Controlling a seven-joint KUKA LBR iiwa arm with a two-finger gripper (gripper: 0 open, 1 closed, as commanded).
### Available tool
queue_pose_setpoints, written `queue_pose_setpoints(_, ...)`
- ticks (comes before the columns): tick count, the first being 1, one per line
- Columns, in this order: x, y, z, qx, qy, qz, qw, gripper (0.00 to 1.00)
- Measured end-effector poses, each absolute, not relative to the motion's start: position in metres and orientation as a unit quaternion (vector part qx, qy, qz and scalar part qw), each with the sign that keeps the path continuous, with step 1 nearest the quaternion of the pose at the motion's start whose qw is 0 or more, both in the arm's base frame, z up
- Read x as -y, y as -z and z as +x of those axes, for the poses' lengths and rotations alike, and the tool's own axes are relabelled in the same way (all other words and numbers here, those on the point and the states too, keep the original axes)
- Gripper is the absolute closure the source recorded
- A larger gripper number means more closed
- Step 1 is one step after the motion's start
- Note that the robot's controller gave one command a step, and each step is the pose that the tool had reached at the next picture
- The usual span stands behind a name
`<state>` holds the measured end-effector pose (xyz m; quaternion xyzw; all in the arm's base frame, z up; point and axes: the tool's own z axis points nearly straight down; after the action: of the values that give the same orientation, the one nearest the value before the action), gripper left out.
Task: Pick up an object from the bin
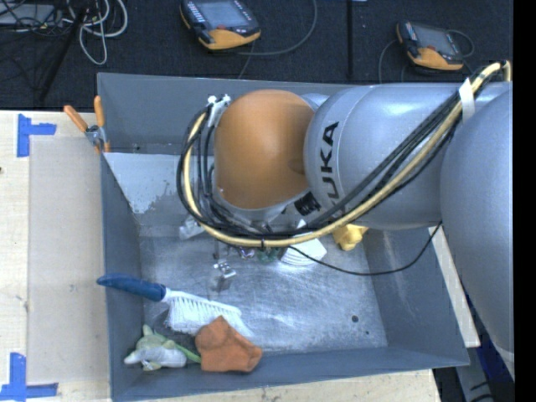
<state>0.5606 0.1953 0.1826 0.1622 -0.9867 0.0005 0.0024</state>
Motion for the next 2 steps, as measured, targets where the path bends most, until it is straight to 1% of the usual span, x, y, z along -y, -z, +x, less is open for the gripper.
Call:
queue_pose_setpoints(1,-0.2,-0.162,0.542,0.984,0.003,0.178,-0.006,0.0)
queue_pose_setpoints(2,-0.188,-0.137,0.53,0.988,0.0,0.153,-0.002,0.0)
